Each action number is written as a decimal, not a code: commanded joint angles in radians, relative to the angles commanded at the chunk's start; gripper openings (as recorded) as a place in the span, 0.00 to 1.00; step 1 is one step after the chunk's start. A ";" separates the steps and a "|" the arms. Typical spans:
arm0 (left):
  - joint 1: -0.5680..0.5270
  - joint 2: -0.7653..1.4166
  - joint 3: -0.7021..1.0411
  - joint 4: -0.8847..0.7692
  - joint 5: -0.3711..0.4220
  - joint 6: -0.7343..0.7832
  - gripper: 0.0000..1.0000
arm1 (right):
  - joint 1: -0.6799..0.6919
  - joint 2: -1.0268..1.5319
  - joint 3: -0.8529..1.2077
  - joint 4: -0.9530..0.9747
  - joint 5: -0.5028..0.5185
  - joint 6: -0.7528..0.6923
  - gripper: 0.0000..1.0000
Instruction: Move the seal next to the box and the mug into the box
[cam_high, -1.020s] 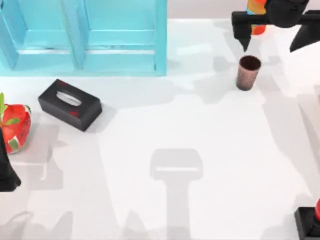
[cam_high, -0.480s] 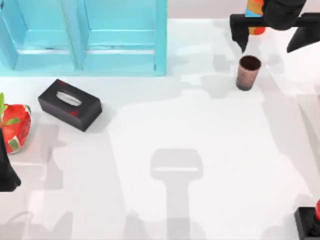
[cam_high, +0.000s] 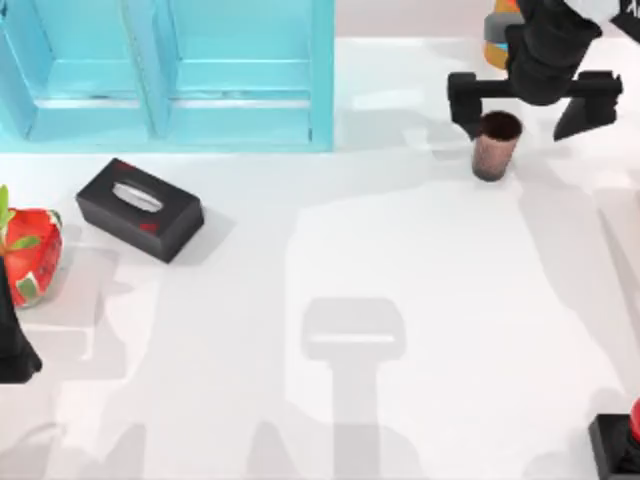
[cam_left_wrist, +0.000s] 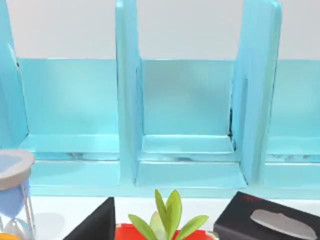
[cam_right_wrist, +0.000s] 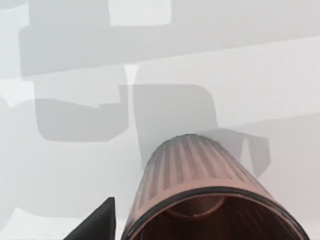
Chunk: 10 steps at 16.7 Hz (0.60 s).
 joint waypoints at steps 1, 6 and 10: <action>0.000 0.000 0.000 0.000 0.000 0.000 1.00 | -0.001 0.002 -0.013 0.014 0.000 0.000 1.00; 0.000 0.000 0.000 0.000 0.000 0.000 1.00 | -0.001 0.003 -0.016 0.018 0.000 -0.001 0.92; 0.000 0.000 0.000 0.000 0.000 0.000 1.00 | -0.001 0.003 -0.016 0.018 0.000 -0.001 0.62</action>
